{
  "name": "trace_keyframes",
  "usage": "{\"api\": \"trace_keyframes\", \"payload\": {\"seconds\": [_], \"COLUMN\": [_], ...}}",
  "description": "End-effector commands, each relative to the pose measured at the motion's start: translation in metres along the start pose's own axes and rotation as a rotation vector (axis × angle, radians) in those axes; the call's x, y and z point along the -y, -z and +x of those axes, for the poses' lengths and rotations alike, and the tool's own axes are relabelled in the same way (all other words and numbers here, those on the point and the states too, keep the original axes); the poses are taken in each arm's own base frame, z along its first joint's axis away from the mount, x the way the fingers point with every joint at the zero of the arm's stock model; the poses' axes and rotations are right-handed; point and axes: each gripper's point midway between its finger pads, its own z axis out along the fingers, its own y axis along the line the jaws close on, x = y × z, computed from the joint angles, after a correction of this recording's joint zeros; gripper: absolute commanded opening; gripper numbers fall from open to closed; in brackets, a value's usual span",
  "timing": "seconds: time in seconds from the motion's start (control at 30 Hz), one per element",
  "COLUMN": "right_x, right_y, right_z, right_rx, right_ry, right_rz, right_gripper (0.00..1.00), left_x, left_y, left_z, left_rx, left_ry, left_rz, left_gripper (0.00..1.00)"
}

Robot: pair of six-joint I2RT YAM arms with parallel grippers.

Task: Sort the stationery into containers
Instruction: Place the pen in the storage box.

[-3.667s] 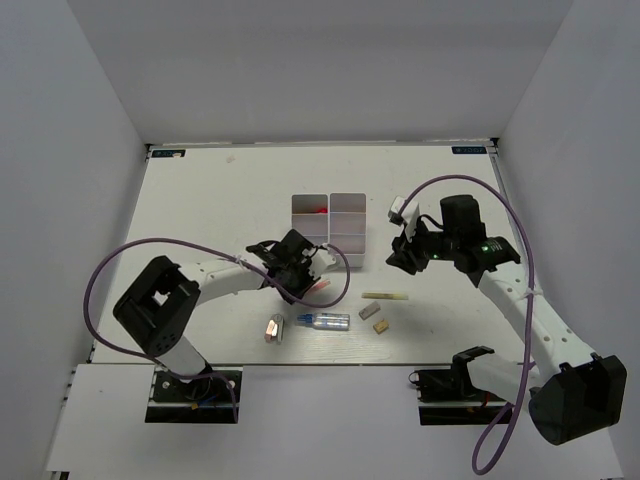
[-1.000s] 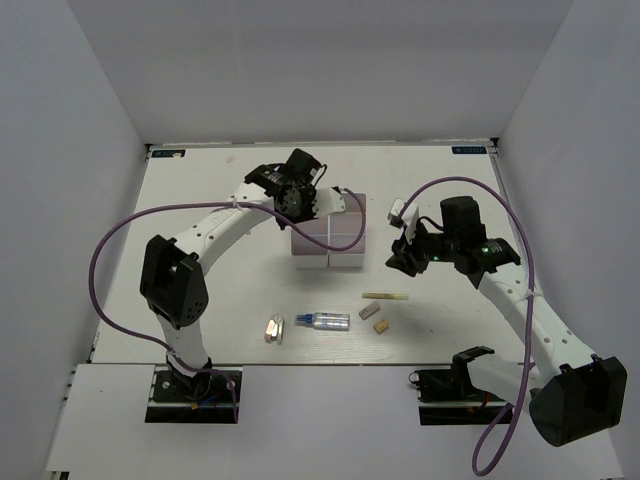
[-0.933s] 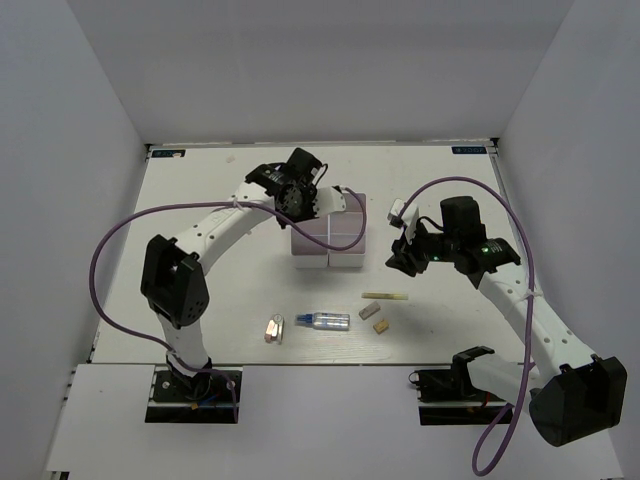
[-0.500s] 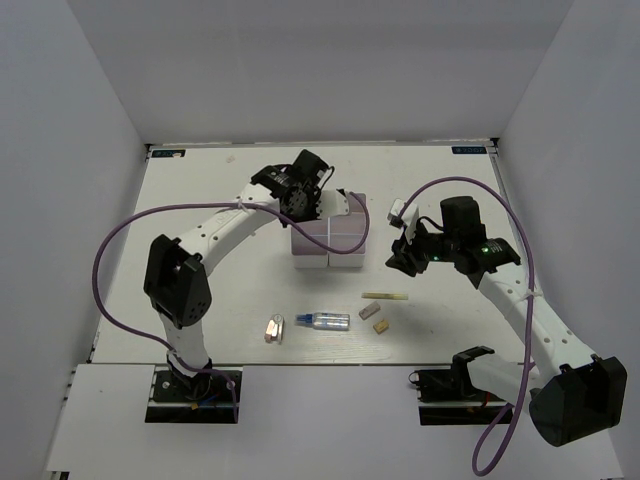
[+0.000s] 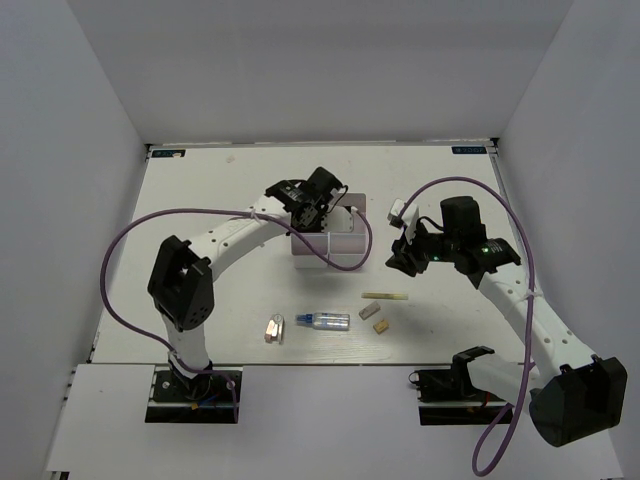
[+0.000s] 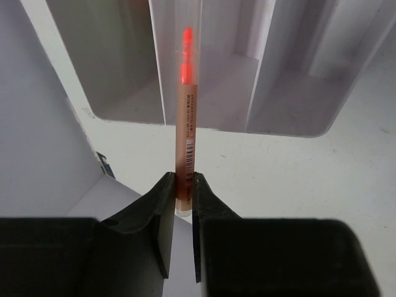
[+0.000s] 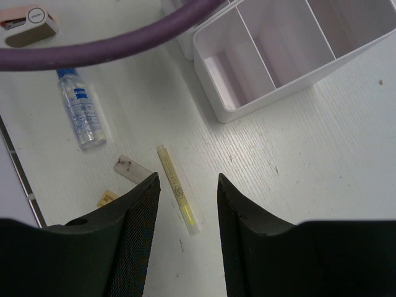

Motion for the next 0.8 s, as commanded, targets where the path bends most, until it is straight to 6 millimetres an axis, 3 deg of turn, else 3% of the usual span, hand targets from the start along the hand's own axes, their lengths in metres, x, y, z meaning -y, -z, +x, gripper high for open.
{"api": "trace_keyframes", "payload": {"seconds": [0.0,0.6,0.77], "right_x": [-0.001,-0.002,-0.002], "right_y": [0.004,0.005,0.006], "right_z": [-0.004,-0.004,-0.005], "right_rx": [0.023,0.025,0.028], "right_ry": [0.022,0.021,0.025], "right_rz": [0.004,0.006,0.007], "right_gripper": [0.46,0.46,0.46], "left_x": [-0.013,-0.016,-0.008], "left_y": [0.012,0.009,0.005], "left_z": [0.001,-0.012,-0.014], "left_rx": [-0.028,-0.084,-0.089], "left_ry": [-0.018,-0.111,-0.137], "left_rz": [-0.094,-0.191,-0.18], "left_gripper": [0.01,0.01,0.02]}}
